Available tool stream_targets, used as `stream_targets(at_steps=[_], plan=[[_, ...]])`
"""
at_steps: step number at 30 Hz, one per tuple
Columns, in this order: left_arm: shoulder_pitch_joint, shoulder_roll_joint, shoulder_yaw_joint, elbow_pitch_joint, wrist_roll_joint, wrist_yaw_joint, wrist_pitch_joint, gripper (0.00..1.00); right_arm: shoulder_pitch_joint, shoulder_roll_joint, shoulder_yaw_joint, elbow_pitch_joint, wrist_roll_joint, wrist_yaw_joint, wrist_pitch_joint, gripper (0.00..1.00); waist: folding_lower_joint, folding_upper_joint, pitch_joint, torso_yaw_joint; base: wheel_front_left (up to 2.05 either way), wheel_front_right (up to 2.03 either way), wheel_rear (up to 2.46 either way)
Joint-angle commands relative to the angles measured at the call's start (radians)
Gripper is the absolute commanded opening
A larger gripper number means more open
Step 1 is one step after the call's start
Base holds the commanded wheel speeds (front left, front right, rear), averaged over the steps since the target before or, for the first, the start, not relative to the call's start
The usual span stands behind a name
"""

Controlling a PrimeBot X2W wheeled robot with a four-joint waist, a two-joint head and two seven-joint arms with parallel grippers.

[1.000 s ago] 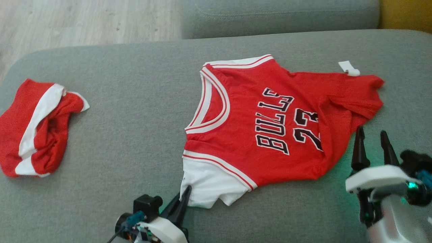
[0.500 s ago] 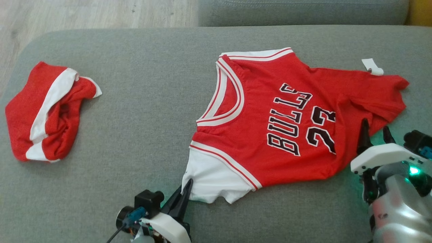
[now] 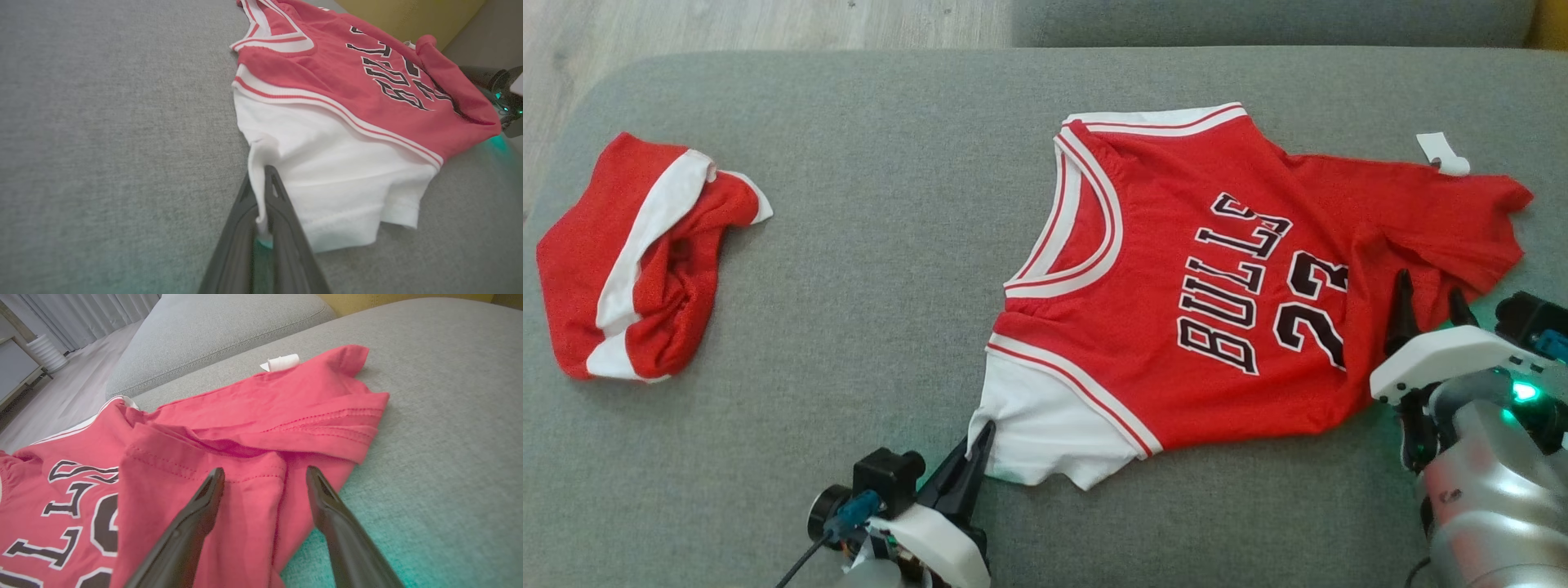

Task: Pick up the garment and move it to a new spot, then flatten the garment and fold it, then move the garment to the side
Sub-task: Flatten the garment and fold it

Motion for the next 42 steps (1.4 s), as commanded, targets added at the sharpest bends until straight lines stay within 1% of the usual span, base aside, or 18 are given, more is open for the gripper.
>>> stream_targets(at_steps=[1,12,20,21,22,23,24,32,37,40,42], plan=[[-0.038,0.005,0.023,-0.021,0.004,-0.004,-0.012,0.0,-0.037,-0.008,0.027,-0.013,-0.013,0.007,-0.016,1.0,-0.0001,0.0,0.001,0.0,0.0,0.0,0.0],[-0.043,0.008,0.008,-0.014,-0.004,-0.005,-0.012,0.0,-0.06,-0.007,0.04,0.027,-0.022,0.007,-0.022,1.0,-0.0001,0.0,0.006,0.01,0.0,0.0,0.0],[-0.041,0.012,0.009,-0.016,-0.007,-0.006,-0.012,0.0,-0.059,-0.012,0.049,0.012,-0.008,0.007,-0.023,1.0,-0.0001,0.0,0.009,0.016,0.0,0.0,0.0],[-0.041,0.013,0.009,-0.016,-0.007,-0.006,-0.012,0.0,-0.059,-0.012,0.052,0.01,-0.006,0.007,-0.023,0.89,-0.0001,0.0,0.009,0.016,0.0,0.0,0.0],[-0.041,0.013,0.01,-0.016,-0.007,-0.006,-0.012,0.0,-0.058,-0.013,0.054,0.009,-0.004,0.007,-0.023,0.45,-0.0001,0.0,0.008,0.017,0.0,0.0,0.0],[-0.04,0.013,0.011,-0.017,-0.007,-0.006,-0.012,0.0,-0.057,-0.012,0.057,0.01,-0.002,0.007,-0.023,0.09,-0.0001,0.0,0.008,0.017,0.0,0.0,0.0],[-0.04,0.013,0.011,-0.017,-0.007,-0.006,-0.012,0.0,-0.058,-0.013,0.061,0.01,0.001,0.007,-0.023,0.0,-0.0001,0.0,0.008,0.017,0.0,0.0,0.0],[-0.031,0.013,0.021,-0.018,-0.007,-0.006,-0.012,0.0,-0.038,-0.022,0.082,-0.025,0.013,0.007,-0.023,0.0,-0.0001,0.0,-0.013,0.011,0.0,0.0,0.0],[-0.007,0.03,0.098,-0.059,-0.022,-0.005,-0.012,0.0,0.021,-0.043,0.125,-0.125,0.019,0.007,-0.023,0.0,-0.0001,0.0,-0.067,-0.013,0.0,0.0,0.0],[0.001,0.05,0.152,-0.104,-0.025,-0.005,-0.012,0.0,0.047,-0.052,0.177,-0.187,0.044,0.007,-0.023,0.0,-0.0001,0.0,-0.102,-0.036,0.0,0.0,0.0],[-0.004,0.059,0.191,-0.157,-0.035,-0.005,-0.012,0.0,0.053,-0.062,0.222,-0.238,0.069,0.007,-0.023,0.0,-0.0001,0.0,-0.126,-0.053,0.0,0.0,0.0]])
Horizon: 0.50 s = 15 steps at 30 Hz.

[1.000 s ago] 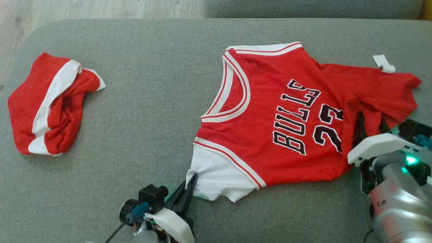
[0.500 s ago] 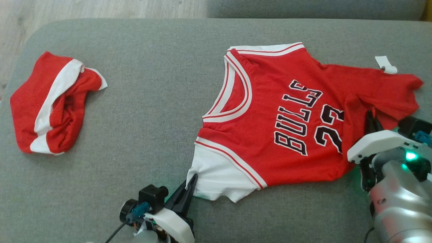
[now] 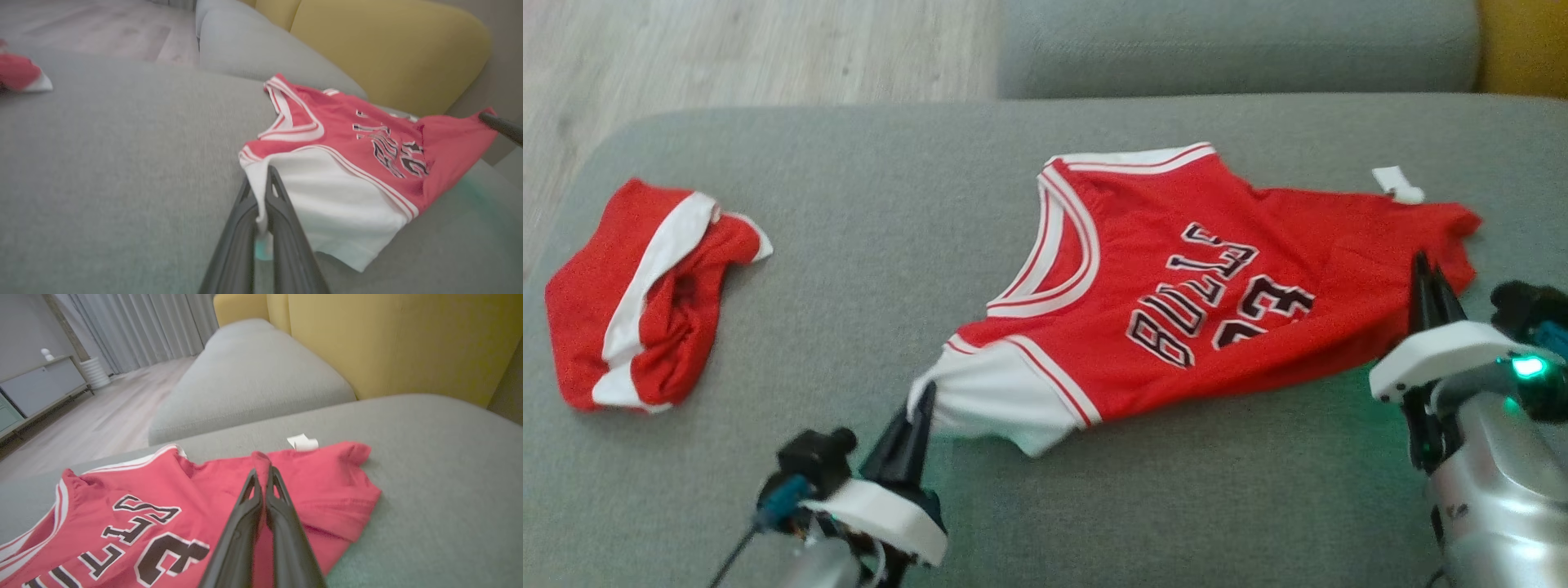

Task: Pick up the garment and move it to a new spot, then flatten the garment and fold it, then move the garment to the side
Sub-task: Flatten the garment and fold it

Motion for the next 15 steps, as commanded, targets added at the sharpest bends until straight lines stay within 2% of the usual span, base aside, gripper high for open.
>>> stream_targets(at_steps=[1,8,11,15], plan=[[-0.035,0.019,0.045,-0.044,-0.002,0.002,-0.01,0.0,-0.027,-0.017,0.032,-0.048,0.009,0.007,-0.014,0.0,0.0001,0.0,-0.03,-0.025,0.0,0.0,0.0],[-0.137,0.072,0.141,-0.272,-0.035,0.002,-0.01,0.0,-0.048,-0.071,0.139,-0.3,0.118,0.007,0.038,0.0,0.0001,0.0,-0.099,-0.065,0.0,0.0,0.0],[-0.2,0.077,0.21,-0.351,-0.066,0.004,-0.01,0.0,-0.07,-0.078,0.156,-0.42,0.163,0.007,0.073,0.0,0.0001,0.0,-0.117,-0.079,0.0,0.0,0.0],[-0.27,0.08,0.271,-0.44,-0.106,0.028,0.002,0.0,-0.086,-0.073,0.169,-0.571,0.199,0.007,0.116,0.0,0.0001,0.0,-0.134,-0.092,0.0,0.0,0.0]])
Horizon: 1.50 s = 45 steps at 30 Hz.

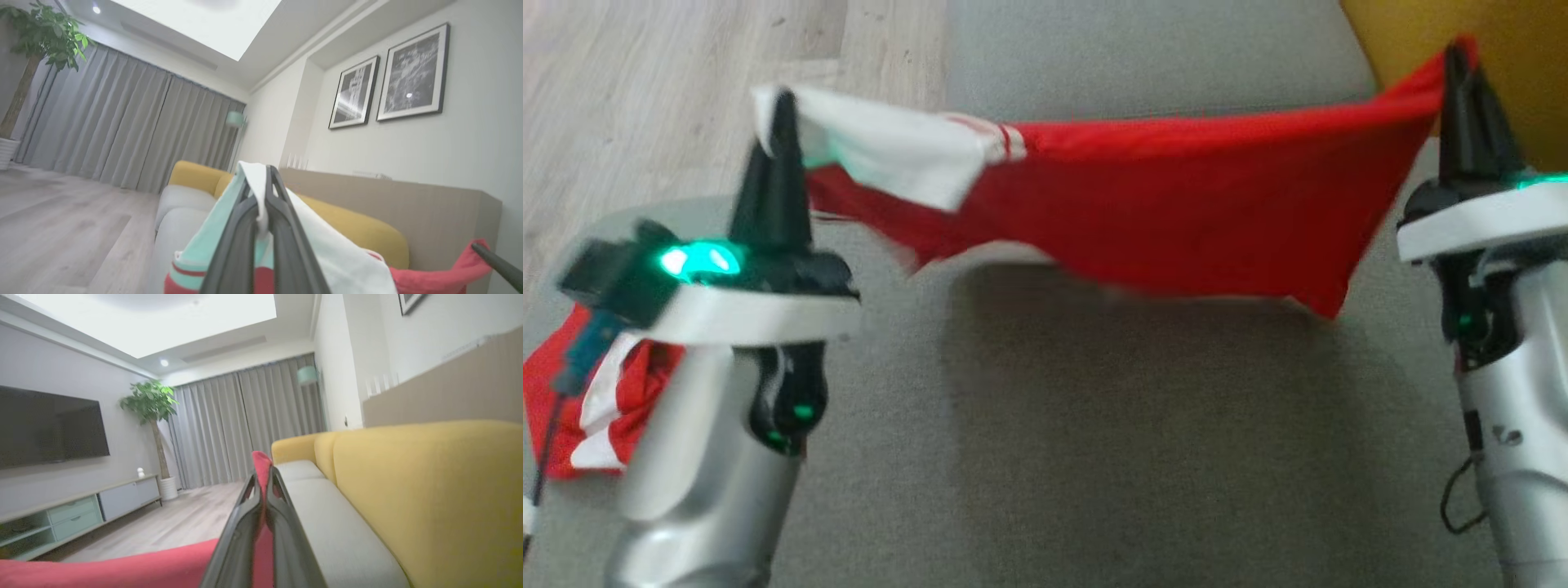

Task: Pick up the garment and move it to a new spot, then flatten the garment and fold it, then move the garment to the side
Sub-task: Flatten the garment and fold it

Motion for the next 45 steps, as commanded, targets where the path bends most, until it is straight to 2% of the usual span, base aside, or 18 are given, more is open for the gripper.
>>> stream_targets(at_steps=[1,8,11,13,17,21,26,30,31,35,39,42,45], plan=[[-0.052,0.028,0.048,-0.044,-0.006,0.008,0.004,0.0,-0.04,0.002,0.012,-0.053,0.009,0.007,0.009,0.0,0.0001,0.0,-0.007,-0.005,0.0,0.0,0.0],[-0.062,0.014,0.125,-0.244,-0.094,0.094,0.07,0.0,0.026,0.061,-0.05,-0.273,0.004,0.007,0.125,0.0,0.0001,0.0,-0.008,-0.012,0.0,0.0,0.0],[-0.06,0.029,0.138,-0.32,-0.111,0.126,0.121,0.0,0.052,0.095,-0.089,-0.345,-0.009,0.007,0.193,0.0,0.0001,0.0,0.009,-0.015,0.0,0.0,0.0],[-0.073,0.056,0.131,-0.336,-0.1,0.133,0.16,0.0,0.056,0.107,-0.112,-0.37,-0.022,0.007,0.231,0.0,0.0001,0.0,0.027,-0.016,0.0,0.0,0.0],[-0.149,0.094,0.123,-0.274,-0.105,0.127,0.234,0.0,0.005,0.127,-0.144,-0.363,-0.039,0.007,0.283,0.0,0.0001,0.0,0.101,-0.032,0.0,0.0,0.0],[-0.302,0.131,0.115,-0.137,-0.116,0.096,0.306,0.0,-0.143,0.149,-0.195,-0.256,-0.006,0.007,0.32,0.0,0.0001,0.0,0.237,-0.04,0.0,0.0,0.0],[-0.581,0.16,0.102,0.091,-0.08,0.048,0.322,0.0,-0.44,0.125,-0.15,-0.023,-0.057,0.007,0.263,0.0,0.0001,0.0,0.419,-0.048,0.0,0.0,0.0],[-0.84,0.145,0.089,0.302,-0.042,0.02,0.271,0.0,-0.7,0.102,-0.136,0.191,-0.038,0.007,0.15,0.0,0.0001,0.0,0.51,-0.026,0.0,0.0,0.0],[-0.84,0.145,0.089,0.302,-0.042,0.02,0.271,0.0,-0.7,0.102,-0.136,0.191,-0.038,0.007,0.15,0.0,0.0001,0.0,0.51,-0.026,0.0,0.0,0.0],[-1.045,0.114,0.093,0.472,-0.03,0.001,0.174,0.0,-0.89,0.073,-0.098,0.357,-0.025,0.007,0.02,0.0,0.0001,0.0,0.548,-0.001,0.0,0.0,0.0],[-1.147,0.108,0.095,0.584,-0.037,-0.016,0.08,0.0,-0.983,0.061,-0.04,0.461,0.007,0.007,-0.088,0.0,0.0001,0.0,0.557,0.012,0.0,0.0,0.0],[-1.167,0.104,0.08,0.627,-0.054,-0.024,0.04,0.0,-0.998,0.048,-0.008,0.495,0.046,0.007,-0.119,0.0,0.0001,0.0,0.569,0.018,0.0,0.0,0.0],[-1.139,0.097,0.016,0.628,-0.078,-0.026,0.028,0.0,-0.968,0.029,0.01,0.532,0.083,0.007,-0.129,0.0,0.0001,0.0,0.582,0.022,0.0,0.0,0.0]])
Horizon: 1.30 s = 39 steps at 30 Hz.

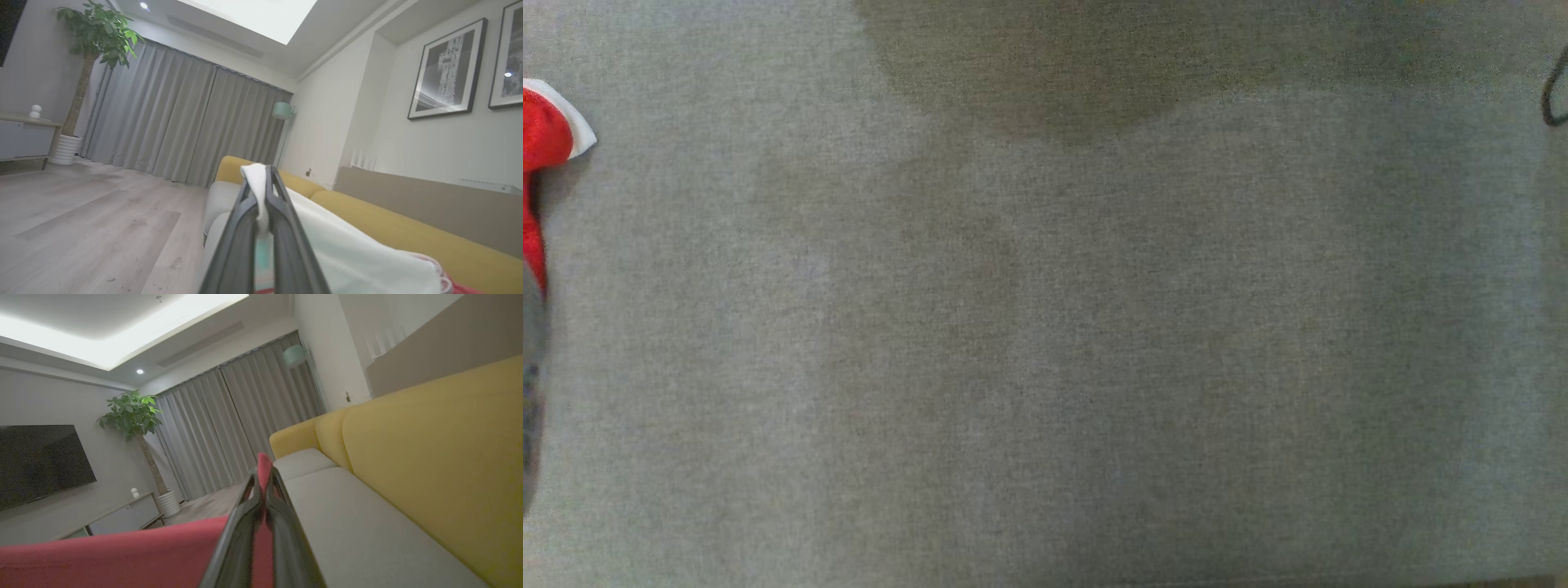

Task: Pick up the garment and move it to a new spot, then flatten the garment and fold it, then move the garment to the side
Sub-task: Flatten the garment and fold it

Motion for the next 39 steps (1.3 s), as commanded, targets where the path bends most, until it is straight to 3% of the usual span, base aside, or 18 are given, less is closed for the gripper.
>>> stream_targets(at_steps=[1,7,11,18,27,39], plan=[[-0.005,0.043,-0.02,-0.04,-0.015,-0.005,-0.005,0.0,0.007,-0.007,-0.001,-0.014,0.019,0.007,-0.009,0.0,-0.0001,0.0001,0.006,0.003,0.0,0.0,0.0],[0.145,0.047,-0.154,-0.033,-0.083,-0.006,-0.018,0.0,0.16,-0.02,0.018,0.037,0.112,0.007,-0.01,0.0,-0.0001,0.0001,-0.006,0.016,0.0,0.0,0.0],[0.262,0.061,-0.228,-0.03,-0.116,-0.006,-0.03,0.0,0.257,-0.023,0.082,0.106,0.157,0.007,0.017,0.0,-0.0001,0.0001,-0.044,0.015,0.0,0.0,0.0],[0.505,0.172,-0.369,-0.093,-0.168,-0.006,-0.042,0.0,0.396,-0.053,0.248,0.144,0.211,0.007,0.137,0.0,-0.0001,0.0001,-0.141,-0.007,0.0,0.0,0.0],[0.766,0.283,-0.476,-0.216,-0.301,-0.006,-0.037,0.0,0.589,-0.139,0.383,0.102,0.322,0.007,0.257,0.0,-0.0001,0.0001,-0.283,0.009,0.0,0.0,0.0],[0.987,0.358,-0.594,-0.304,-0.324,-0.006,-0.015,0.0,0.803,-0.217,0.468,0.021,0.445,0.007,0.292,0.0,-0.0001,0.0001,-0.445,0.012,0.0,0.0,0.0]])
